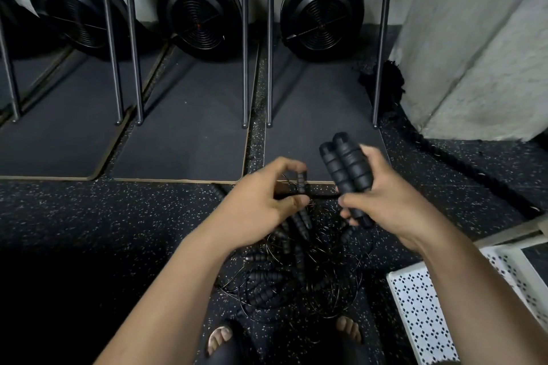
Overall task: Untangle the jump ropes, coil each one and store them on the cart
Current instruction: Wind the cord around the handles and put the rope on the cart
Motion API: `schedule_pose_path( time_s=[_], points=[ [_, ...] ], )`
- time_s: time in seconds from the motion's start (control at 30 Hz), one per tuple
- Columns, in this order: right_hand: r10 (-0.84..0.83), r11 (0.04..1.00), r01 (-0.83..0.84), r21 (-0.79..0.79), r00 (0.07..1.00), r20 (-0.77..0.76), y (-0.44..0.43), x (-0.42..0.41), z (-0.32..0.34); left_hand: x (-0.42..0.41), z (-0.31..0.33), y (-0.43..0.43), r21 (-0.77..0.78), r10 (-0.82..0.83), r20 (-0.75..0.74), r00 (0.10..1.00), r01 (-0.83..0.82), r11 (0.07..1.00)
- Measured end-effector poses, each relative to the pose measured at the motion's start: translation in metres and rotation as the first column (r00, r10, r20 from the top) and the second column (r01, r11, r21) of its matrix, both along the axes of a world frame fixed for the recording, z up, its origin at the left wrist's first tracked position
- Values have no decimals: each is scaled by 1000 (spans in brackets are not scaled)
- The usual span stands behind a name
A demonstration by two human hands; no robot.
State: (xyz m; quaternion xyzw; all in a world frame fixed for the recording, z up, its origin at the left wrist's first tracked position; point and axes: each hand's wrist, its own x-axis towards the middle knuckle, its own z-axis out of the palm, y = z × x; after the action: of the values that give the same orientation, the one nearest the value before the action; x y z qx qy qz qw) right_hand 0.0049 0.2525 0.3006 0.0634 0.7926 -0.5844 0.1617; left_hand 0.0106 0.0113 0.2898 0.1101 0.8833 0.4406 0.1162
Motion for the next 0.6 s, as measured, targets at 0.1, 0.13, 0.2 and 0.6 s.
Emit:
schedule_pose_path(
  time_s=[0.1,0.13,0.2,0.6],
  points=[
    [187,975,-201,100,974,130,-2,4,-6,1,6,-5,134,39,-1,999,-38,990],
    [258,951,-284,123,947,193,-4,6,-9,1,8,-5,194,33,16,999,-35,980],
    [404,876,-464,132,856,324,-9,11,-13,3,10,-5,287,3,49,999,-17,958],
    [407,731,-396,-555,907,-110,-7,12,24,2,7,1,485,-38,109,993,-20,874]
  ],
)
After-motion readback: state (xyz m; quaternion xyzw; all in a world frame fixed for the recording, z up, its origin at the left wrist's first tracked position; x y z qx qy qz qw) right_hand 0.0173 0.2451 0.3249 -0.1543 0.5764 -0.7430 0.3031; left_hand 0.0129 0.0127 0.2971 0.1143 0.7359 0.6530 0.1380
